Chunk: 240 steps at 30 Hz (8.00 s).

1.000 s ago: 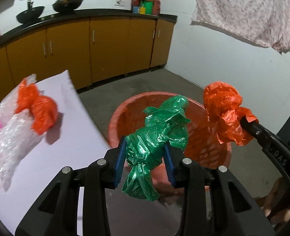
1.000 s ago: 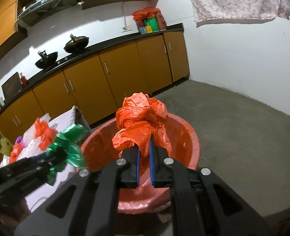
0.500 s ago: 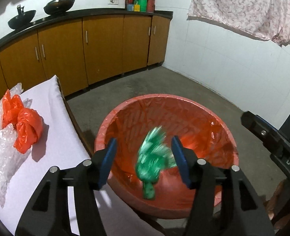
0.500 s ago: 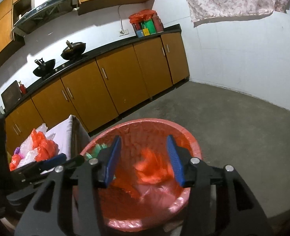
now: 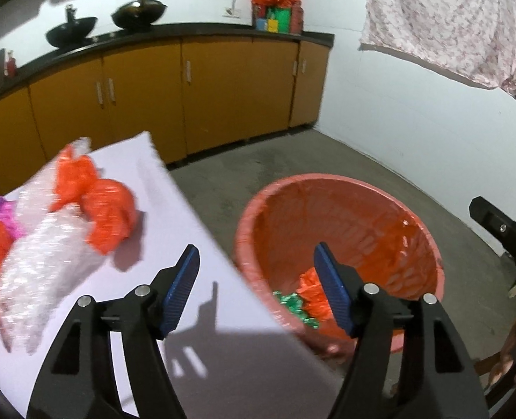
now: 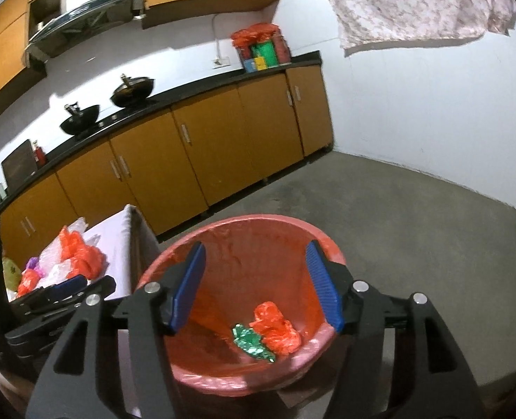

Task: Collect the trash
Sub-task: 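Move the left tool back to the clear bags while the right tool grasps another orange bag, then grasp the clear plastic bag with the left tool and lift it, then carry both bags over the wastebasket and open both tools to drop them, then return both tools to the table and grasp another clear bag with the left tool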

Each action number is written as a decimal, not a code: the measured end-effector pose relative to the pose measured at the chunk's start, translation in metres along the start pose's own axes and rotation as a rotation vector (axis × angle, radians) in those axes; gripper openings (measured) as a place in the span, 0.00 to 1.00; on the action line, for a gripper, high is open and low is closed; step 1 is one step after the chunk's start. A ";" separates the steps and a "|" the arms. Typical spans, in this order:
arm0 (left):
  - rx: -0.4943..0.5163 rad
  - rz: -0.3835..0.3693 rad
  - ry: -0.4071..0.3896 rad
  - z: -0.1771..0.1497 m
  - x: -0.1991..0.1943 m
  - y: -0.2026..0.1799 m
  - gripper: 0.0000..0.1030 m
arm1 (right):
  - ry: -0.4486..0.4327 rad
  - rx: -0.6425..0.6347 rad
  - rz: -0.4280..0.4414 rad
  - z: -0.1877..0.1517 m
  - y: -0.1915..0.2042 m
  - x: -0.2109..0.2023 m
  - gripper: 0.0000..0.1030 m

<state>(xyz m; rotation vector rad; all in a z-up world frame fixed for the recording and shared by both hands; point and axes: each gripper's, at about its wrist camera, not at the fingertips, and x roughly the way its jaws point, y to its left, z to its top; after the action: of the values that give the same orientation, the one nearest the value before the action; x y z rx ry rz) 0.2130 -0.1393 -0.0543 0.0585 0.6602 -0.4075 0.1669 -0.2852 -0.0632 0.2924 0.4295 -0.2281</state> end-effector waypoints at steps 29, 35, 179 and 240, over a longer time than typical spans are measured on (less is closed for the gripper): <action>-0.306 0.594 -0.100 -0.076 -0.138 0.299 0.84 | 0.212 -0.217 0.327 -0.031 0.205 0.067 0.58; -0.385 0.660 -0.029 -0.084 -0.132 0.373 0.84 | 0.237 -0.205 0.329 -0.031 0.235 0.104 0.57; -0.107 0.005 -0.171 0.024 -0.100 0.106 0.35 | 0.068 -0.049 0.128 0.016 0.049 -0.017 0.11; -0.090 -0.105 -0.012 -0.005 -0.011 0.033 0.65 | 0.072 -0.004 0.040 0.000 0.019 0.013 0.55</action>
<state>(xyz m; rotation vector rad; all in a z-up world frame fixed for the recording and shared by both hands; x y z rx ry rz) 0.2150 -0.1040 -0.0537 -0.0639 0.6705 -0.4785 0.1836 -0.2691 -0.0644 0.3058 0.4943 -0.1781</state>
